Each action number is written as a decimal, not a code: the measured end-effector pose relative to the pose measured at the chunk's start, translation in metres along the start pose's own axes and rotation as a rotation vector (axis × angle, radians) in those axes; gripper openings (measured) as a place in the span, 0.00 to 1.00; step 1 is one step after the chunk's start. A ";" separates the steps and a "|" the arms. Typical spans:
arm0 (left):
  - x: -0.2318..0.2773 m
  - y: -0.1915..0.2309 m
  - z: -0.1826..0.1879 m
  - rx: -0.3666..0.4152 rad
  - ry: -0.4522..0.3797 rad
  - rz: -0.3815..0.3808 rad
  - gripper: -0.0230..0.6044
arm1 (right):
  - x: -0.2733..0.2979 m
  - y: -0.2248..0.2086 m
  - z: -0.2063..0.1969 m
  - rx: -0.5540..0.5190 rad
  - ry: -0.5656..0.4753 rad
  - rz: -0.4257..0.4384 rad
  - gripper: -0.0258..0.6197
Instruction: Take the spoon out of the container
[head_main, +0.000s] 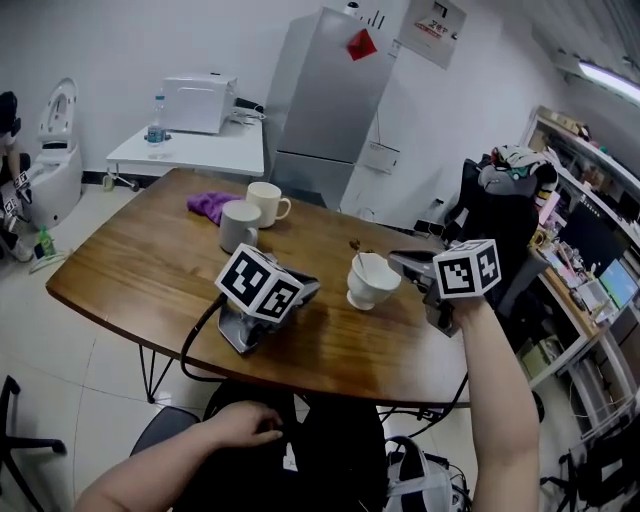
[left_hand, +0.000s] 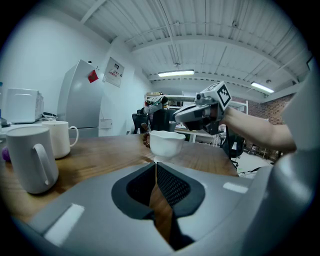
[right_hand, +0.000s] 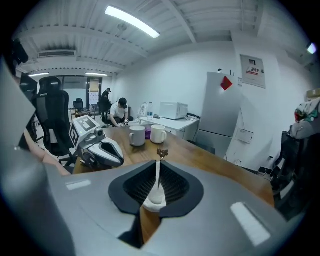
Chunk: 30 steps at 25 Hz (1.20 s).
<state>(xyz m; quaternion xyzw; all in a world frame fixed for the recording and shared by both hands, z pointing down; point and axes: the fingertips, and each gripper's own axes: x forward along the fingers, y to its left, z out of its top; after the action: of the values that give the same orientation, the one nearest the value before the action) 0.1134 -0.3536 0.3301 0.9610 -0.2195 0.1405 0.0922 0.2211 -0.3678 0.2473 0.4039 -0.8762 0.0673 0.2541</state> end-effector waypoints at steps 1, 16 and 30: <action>0.000 0.000 0.001 -0.001 -0.001 0.001 0.06 | 0.005 0.000 0.002 -0.006 0.019 0.003 0.09; 0.004 -0.001 0.001 0.003 -0.001 0.000 0.06 | 0.072 -0.010 -0.002 -0.015 0.248 0.030 0.28; 0.004 -0.003 -0.001 0.005 -0.001 0.003 0.06 | 0.092 -0.008 0.000 -0.022 0.262 0.010 0.34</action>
<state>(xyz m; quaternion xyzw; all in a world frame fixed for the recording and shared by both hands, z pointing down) 0.1180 -0.3524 0.3320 0.9611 -0.2204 0.1407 0.0894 0.1768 -0.4357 0.2925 0.3844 -0.8383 0.1114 0.3703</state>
